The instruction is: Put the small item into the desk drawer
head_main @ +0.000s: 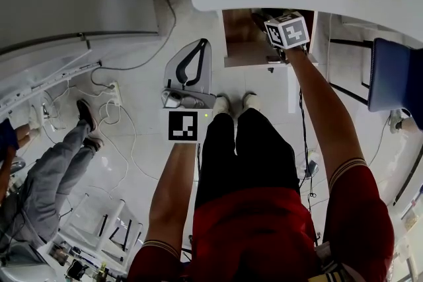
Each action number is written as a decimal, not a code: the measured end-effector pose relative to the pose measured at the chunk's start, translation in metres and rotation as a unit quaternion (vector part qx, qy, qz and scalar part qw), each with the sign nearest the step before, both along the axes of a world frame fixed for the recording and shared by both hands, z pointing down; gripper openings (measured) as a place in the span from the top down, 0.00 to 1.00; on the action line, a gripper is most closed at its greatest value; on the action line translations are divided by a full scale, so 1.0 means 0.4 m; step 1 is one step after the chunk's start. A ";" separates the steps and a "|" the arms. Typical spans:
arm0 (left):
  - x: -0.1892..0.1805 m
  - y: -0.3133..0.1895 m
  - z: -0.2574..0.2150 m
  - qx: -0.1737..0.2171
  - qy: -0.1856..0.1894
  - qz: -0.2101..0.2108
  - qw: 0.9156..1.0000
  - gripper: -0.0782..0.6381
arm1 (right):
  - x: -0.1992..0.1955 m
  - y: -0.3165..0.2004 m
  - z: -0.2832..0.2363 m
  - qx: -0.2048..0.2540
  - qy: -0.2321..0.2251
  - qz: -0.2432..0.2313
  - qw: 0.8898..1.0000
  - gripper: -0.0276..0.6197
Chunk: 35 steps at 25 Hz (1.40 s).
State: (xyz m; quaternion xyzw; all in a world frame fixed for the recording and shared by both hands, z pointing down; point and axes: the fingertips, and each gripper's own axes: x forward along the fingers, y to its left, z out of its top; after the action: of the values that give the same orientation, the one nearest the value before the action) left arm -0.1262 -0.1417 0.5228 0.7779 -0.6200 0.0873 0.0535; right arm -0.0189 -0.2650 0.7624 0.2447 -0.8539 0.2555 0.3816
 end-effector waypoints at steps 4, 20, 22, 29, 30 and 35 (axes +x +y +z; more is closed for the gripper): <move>0.015 -0.003 -0.011 0.001 0.005 0.007 1.000 0.88 | 0.006 0.010 -0.055 0.018 -0.016 -0.004 1.000 0.66; 0.124 0.041 -0.129 0.008 0.015 0.055 0.998 0.88 | 0.064 0.178 -0.480 0.127 -0.127 0.013 0.984 0.91; 0.136 0.050 -0.159 0.016 0.018 0.060 0.998 0.88 | 0.077 0.201 -0.533 0.138 -0.140 0.021 0.980 0.92; 0.205 0.093 -0.270 0.036 0.029 0.085 0.995 0.88 | 0.115 0.301 -0.722 0.173 -0.191 0.040 0.965 0.94; 0.217 0.101 -0.289 0.039 0.032 0.089 0.995 0.88 | 0.119 0.316 -0.752 0.180 -0.201 0.041 0.962 0.94; 0.262 0.154 -0.399 0.064 0.050 0.117 0.990 0.88 | 0.138 0.400 -0.915 0.205 -0.272 0.043 0.939 0.94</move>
State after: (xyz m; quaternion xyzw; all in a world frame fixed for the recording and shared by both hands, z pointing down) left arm -0.0215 -0.0803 0.3630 0.8506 -0.5251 0.0140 0.0242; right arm 0.0364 -0.1051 0.3964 0.2751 -0.9477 0.1483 0.0647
